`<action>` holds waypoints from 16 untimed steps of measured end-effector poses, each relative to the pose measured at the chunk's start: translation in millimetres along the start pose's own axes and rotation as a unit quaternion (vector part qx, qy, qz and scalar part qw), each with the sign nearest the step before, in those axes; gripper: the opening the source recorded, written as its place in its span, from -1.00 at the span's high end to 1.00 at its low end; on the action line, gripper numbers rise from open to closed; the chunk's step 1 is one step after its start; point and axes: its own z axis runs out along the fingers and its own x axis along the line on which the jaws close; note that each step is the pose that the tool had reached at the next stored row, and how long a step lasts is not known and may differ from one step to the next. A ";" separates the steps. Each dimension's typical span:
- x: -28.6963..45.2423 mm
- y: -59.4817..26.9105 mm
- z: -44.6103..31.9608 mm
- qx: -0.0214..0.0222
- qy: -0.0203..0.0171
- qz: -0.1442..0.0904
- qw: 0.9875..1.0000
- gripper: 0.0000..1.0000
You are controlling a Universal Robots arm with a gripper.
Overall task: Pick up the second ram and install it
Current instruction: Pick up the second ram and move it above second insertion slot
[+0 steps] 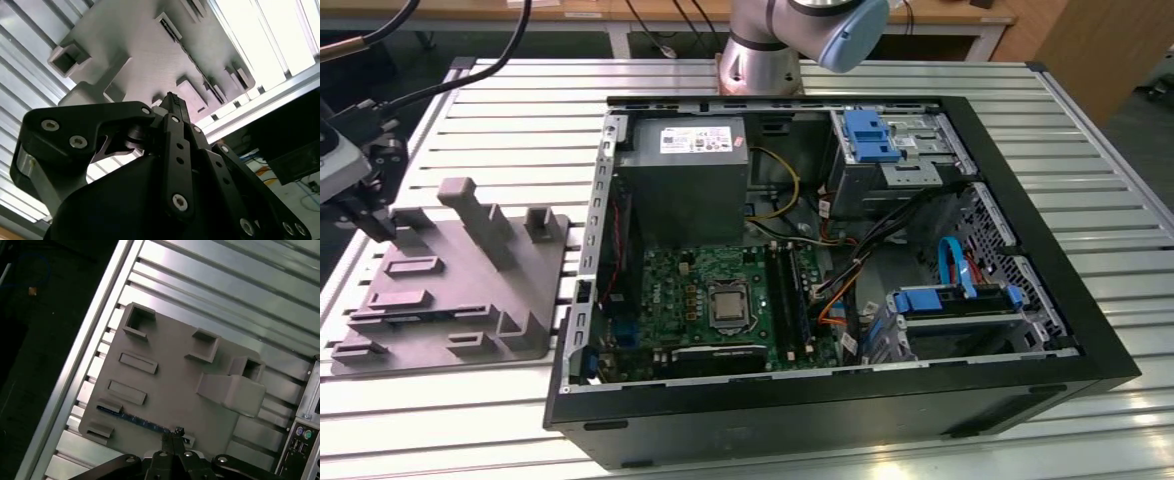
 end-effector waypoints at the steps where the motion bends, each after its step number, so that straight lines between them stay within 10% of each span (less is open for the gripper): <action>1: 0.0 0.0 0.4 0.000 0.000 -0.009 1.000 0.80; 9: 0.1 -0.2 3.3 -0.003 0.004 -0.082 0.997 0.80; 16: 0.2 -0.3 5.7 -0.005 0.007 -0.145 0.989 0.80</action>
